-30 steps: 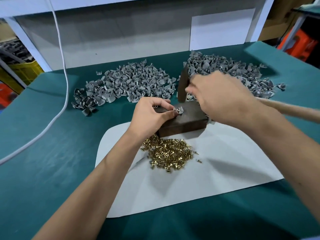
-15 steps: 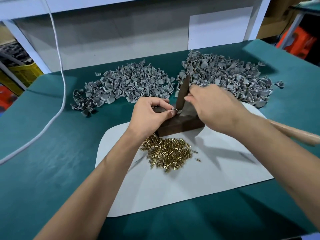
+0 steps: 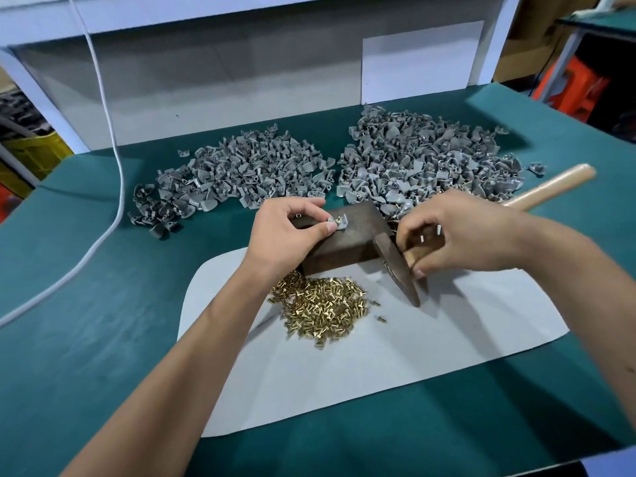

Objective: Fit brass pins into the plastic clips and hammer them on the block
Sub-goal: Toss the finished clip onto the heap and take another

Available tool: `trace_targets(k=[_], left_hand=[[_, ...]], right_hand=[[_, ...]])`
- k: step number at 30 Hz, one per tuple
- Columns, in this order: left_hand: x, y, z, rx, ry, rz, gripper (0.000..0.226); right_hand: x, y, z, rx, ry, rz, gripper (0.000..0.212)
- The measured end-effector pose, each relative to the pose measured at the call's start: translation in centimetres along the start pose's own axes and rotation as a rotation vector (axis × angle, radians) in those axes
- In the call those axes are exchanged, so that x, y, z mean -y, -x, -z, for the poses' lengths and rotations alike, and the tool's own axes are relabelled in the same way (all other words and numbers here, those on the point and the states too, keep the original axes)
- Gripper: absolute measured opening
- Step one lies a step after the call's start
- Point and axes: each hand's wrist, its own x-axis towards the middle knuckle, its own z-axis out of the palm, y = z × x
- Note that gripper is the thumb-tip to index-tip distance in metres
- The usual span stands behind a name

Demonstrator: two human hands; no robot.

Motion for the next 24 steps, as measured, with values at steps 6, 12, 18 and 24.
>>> trace_targets(k=[6,12,18,24], left_hand=[[-0.2,0.1,-0.2,0.004,0.005,-0.039,0.007],[-0.3,0.3,-0.4,0.012,0.098,-0.03,0.01],[-0.4,0.3,-0.5,0.027,0.164,-0.072,0.01],[1.3,-1.2,1.0,-0.228,0.017,-0.027,0.012]], right_hand=[[-0.2,0.0,0.0,0.121,0.037,-0.067,0.024],[1.4,-1.3,0.0,-0.393,-0.082,0.047,0.011],[3.2,-4.4,-3.0,-0.445,0.071,0.168,0.024],[1.2,-4.4,-4.7,-0.723,0.028,-0.014,0.025]])
